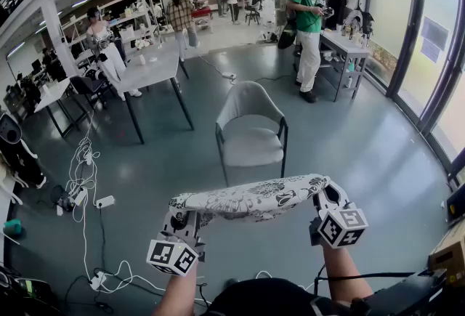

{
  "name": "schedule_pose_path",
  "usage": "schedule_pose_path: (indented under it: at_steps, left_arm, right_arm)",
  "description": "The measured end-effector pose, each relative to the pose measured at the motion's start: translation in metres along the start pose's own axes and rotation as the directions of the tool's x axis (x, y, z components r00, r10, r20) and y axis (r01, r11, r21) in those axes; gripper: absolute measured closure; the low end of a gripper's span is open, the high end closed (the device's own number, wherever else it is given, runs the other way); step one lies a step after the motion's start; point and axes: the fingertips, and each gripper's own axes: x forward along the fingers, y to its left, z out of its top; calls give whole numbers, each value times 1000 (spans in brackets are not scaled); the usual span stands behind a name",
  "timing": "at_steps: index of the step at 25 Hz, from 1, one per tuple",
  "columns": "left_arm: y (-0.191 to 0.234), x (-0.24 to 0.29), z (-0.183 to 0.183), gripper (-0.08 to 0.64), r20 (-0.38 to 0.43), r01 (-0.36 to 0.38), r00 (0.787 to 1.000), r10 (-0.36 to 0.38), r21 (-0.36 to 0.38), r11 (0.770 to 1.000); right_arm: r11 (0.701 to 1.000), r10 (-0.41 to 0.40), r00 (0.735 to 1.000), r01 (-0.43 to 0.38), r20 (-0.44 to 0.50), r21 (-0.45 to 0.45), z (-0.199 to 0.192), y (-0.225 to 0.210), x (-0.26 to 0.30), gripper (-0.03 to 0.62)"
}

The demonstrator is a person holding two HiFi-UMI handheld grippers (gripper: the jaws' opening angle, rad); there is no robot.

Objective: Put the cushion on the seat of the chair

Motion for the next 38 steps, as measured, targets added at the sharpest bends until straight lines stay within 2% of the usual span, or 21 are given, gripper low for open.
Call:
schedule_pose_path:
  at_steps: [4,14,19,38]
  left_arm:
    - [3,-2,1,540,0,7,1000,-7,8,1000]
    - [11,-3,0,540,4,7,1000,-7,-31,999]
    - [16,1,-1,540,0,46,999,-46,-55,997]
    - [102,-19,8,541,7,103,995,-103,-37,994]
  right_arm:
    - [1000,-5,1000,5,0,2,-1,4,0,568]
    - [1000,9,1000,-10,25,24,1,14,-1,568]
    - [997,0,999,-2,34,80,1,16,4,568]
    - [999,-44,999,43,15,30,-22,93,34,568]
